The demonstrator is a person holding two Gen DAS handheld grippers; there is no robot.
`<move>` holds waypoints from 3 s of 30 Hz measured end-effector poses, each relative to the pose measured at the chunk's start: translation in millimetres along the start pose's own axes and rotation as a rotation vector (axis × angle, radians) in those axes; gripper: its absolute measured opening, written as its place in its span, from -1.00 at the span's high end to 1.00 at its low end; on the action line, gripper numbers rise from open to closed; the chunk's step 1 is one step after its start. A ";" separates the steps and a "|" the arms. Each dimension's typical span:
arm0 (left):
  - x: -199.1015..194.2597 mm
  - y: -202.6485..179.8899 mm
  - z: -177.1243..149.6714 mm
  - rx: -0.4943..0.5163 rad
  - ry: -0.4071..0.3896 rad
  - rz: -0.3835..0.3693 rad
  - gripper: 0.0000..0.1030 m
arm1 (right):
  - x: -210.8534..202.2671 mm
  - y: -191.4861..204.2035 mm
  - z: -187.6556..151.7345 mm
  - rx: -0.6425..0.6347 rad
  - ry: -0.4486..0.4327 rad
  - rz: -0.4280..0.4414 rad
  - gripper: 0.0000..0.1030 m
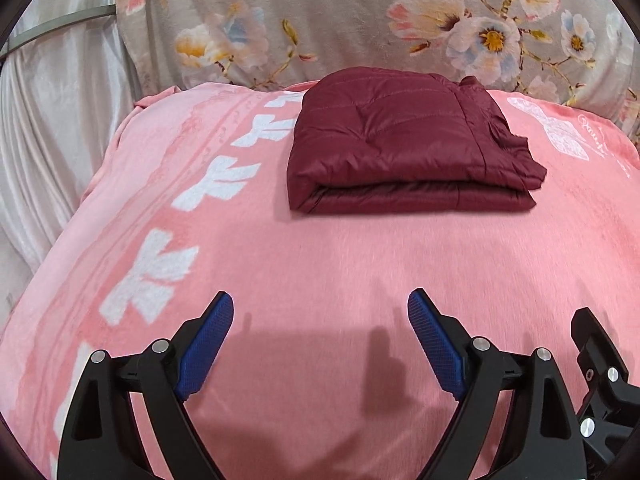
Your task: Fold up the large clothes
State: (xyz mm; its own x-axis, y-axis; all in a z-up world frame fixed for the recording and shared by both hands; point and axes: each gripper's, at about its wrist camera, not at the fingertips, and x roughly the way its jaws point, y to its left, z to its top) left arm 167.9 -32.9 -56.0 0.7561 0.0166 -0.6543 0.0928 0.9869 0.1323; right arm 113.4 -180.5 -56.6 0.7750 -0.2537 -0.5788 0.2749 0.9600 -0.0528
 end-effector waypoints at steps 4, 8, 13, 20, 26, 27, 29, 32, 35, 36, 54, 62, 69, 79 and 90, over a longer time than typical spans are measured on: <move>-0.7 -2.3 -2.7 0.009 0.001 0.009 -0.69 | 9.9 2.7 -1.7 -0.002 0.058 -0.018 -0.90; 5.6 -7.0 -2.0 0.029 0.028 0.037 -0.69 | 17.3 7.1 -4.9 -0.016 0.093 -0.032 -0.90; 4.7 -6.7 -3.1 0.027 0.021 0.028 -0.69 | 17.0 -1.6 -5.4 0.025 0.088 -0.008 -0.90; 4.6 -6.6 -3.2 0.035 0.024 0.030 -0.69 | 15.6 -2.0 -5.2 0.024 0.082 0.005 -0.90; 5.0 -6.3 -3.0 0.034 0.024 0.031 -0.69 | 16.3 -1.4 -5.3 0.024 0.084 0.007 -0.90; 5.0 -6.1 -3.0 0.035 0.024 0.031 -0.69 | 16.5 -1.5 -5.5 0.024 0.084 0.007 -0.90; 4.9 -5.5 -3.1 0.035 0.024 0.030 -0.69 | 16.6 -1.7 -5.4 0.023 0.083 0.007 -0.90; 4.9 -5.5 -3.1 0.035 0.024 0.030 -0.69 | 16.6 -1.8 -5.6 0.023 0.084 0.008 -0.90; 4.8 -5.1 -3.0 0.034 0.022 0.030 -0.69 | 16.7 -1.9 -5.6 0.023 0.083 0.008 -0.90; 4.7 -5.0 -2.8 0.034 0.022 0.031 -0.69 | 17.0 -1.9 -5.8 0.023 0.083 0.008 -0.90; 4.9 -2.9 -3.1 0.034 0.019 0.030 -0.69 | 16.5 -1.4 -5.8 0.022 0.082 0.007 -0.90; 2.1 -3.2 -0.2 0.029 0.013 0.032 -0.69 | 16.0 0.6 -5.8 0.018 0.082 0.004 -0.90; 0.7 -6.3 -0.2 0.027 0.012 0.038 -0.66 | 15.4 0.6 -3.9 0.012 0.081 -0.001 -0.90; 0.5 -7.1 -0.3 0.026 0.012 0.040 -0.64 | 15.6 0.5 -4.3 0.012 0.081 -0.001 -0.90; -0.1 -9.3 -0.3 0.028 0.010 0.047 -0.64 | 15.8 0.2 -4.0 0.011 0.080 -0.001 -0.90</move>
State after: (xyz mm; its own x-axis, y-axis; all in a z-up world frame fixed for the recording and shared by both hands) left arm 166.8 -42.1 -57.4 0.7533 0.0643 -0.6545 0.0755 0.9802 0.1831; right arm 123.4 -183.8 -69.0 0.7268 -0.2441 -0.6419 0.2824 0.9583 -0.0447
